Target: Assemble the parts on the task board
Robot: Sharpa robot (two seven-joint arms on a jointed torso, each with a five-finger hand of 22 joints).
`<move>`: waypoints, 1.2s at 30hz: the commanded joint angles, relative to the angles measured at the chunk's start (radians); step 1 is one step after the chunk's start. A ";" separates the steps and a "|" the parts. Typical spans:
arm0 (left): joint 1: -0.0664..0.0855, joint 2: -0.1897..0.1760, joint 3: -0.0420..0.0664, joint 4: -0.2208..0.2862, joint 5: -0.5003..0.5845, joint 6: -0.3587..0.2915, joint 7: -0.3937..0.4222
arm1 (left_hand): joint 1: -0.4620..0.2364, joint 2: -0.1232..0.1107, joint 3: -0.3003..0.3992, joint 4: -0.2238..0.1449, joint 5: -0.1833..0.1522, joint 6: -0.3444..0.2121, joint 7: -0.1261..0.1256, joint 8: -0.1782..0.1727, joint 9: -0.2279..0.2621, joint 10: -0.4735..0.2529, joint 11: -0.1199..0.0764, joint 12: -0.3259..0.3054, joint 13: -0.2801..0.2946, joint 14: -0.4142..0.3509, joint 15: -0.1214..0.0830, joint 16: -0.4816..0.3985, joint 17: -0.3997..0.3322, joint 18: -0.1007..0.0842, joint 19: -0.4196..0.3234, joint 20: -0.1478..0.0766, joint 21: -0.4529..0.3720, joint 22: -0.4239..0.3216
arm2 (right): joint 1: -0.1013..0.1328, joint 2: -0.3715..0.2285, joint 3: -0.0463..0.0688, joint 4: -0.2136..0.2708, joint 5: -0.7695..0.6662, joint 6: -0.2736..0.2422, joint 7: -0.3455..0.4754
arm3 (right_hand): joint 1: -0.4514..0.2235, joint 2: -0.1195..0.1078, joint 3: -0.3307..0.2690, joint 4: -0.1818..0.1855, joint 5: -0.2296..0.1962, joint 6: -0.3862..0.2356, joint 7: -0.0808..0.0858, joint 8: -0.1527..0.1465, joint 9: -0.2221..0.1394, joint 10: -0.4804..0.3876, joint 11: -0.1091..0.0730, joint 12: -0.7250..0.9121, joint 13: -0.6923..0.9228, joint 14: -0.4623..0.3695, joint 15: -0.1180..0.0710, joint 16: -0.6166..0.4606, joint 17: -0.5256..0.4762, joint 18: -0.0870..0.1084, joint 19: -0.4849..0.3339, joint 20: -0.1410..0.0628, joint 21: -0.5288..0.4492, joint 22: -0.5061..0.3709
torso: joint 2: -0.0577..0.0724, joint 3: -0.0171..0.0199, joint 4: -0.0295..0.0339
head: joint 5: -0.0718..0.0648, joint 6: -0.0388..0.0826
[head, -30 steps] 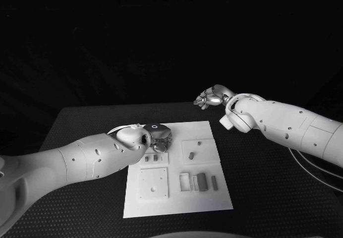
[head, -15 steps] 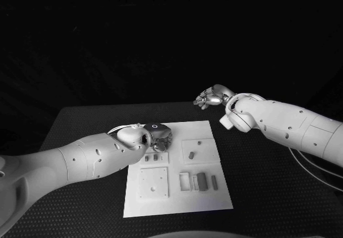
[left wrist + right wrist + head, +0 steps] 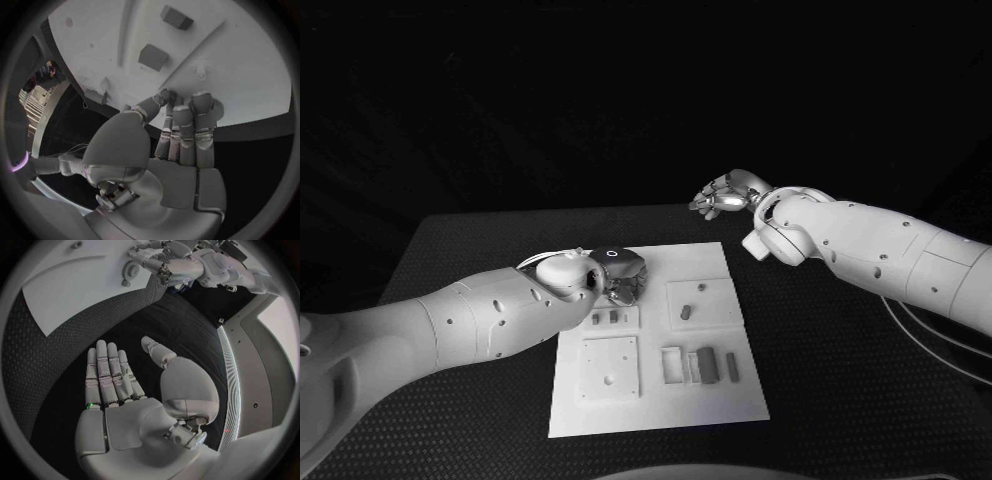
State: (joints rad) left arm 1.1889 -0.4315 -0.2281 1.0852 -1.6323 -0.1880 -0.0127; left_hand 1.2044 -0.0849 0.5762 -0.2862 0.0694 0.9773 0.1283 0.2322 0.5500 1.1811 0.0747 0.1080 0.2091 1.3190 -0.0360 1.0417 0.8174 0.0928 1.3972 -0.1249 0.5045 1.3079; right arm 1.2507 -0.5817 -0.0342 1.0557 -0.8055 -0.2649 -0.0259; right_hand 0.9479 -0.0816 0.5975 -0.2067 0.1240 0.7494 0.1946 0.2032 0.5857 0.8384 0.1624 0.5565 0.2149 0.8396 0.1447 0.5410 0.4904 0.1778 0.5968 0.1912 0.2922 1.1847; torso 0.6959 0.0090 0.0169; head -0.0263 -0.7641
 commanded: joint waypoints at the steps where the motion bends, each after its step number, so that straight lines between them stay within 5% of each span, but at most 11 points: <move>1: -0.018 0.000 -0.009 -0.014 -0.015 0.043 -0.014 | 0.009 0.004 -0.001 -0.002 -0.005 0.010 0.001 0.006 -0.002 0.011 0.000 0.001 0.003 -0.002 -0.003 0.004 -0.002 0.080 -0.001 -0.007 0.002 0.008 | 0.000 0.000 0.000 0.002 -0.001 0.012 0.005 | 0.005 0.001 -0.005 -0.001 0.002 -0.005 0.033 0.002 -0.001 0.006 0.003 -0.005 -0.002 0.006 0.000 -0.006 0.001 -0.007 -0.003 0.003 -0.004 0.002 | 0.000 -0.0015 -0.0009 | -0.001 -0.001; 17: -0.025 -0.005 -0.009 -0.017 -0.015 0.007 0.000 | 0.028 0.014 0.010 -0.004 -0.003 0.039 -0.003 0.022 -0.001 0.047 -0.009 0.011 0.016 -0.002 -0.012 0.011 -0.011 0.076 0.003 -0.013 0.000 0.012 | 0.000 0.001 0.000 0.002 -0.001 0.013 0.005 | 0.005 0.001 -0.005 0.000 0.002 -0.005 0.033 0.003 -0.002 0.007 0.003 -0.005 -0.004 0.007 0.000 -0.009 0.003 -0.006 -0.003 0.003 -0.005 0.003 | -0.001 0.0000 0.0010 | -0.001 -0.001; 36: -0.025 -0.068 -0.007 0.015 0.117 -0.060 0.032 | 0.030 0.021 0.014 -0.002 -0.004 0.057 -0.006 0.032 0.000 0.068 -0.018 0.015 0.028 -0.004 -0.020 0.017 -0.019 0.072 0.006 -0.021 -0.001 0.015 | 0.000 -0.010 0.000 0.009 -0.001 0.008 0.010 | 0.004 0.001 -0.006 0.002 0.002 -0.004 0.033 0.004 -0.003 0.009 0.002 -0.005 -0.007 0.009 0.000 -0.012 0.005 -0.006 -0.002 0.003 -0.007 0.005 | 0.001 0.0005 0.0006 | -0.007 -0.003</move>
State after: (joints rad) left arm 1.1733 -0.4949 -0.2287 1.1032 -1.5638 -0.2591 0.0185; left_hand 1.2345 -0.0708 0.5857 -0.2888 0.0646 1.0295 0.1227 0.2585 0.5491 1.2285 0.0419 0.1189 0.2367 1.3147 -0.0513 1.0534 0.7997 0.0811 1.4043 -0.1397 0.5044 1.3075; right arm 1.2507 -0.5915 -0.0342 1.0624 -0.8054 -0.2633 -0.0249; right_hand 0.9479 -0.0816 0.5975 -0.2068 0.1240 0.7494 0.1946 0.2032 0.5840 0.8420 0.1661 0.5565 0.2099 0.8396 0.1445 0.5335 0.4944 0.1778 0.5968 0.1912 0.2885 1.1876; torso 0.6963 0.0098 0.0161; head -0.0320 -0.7676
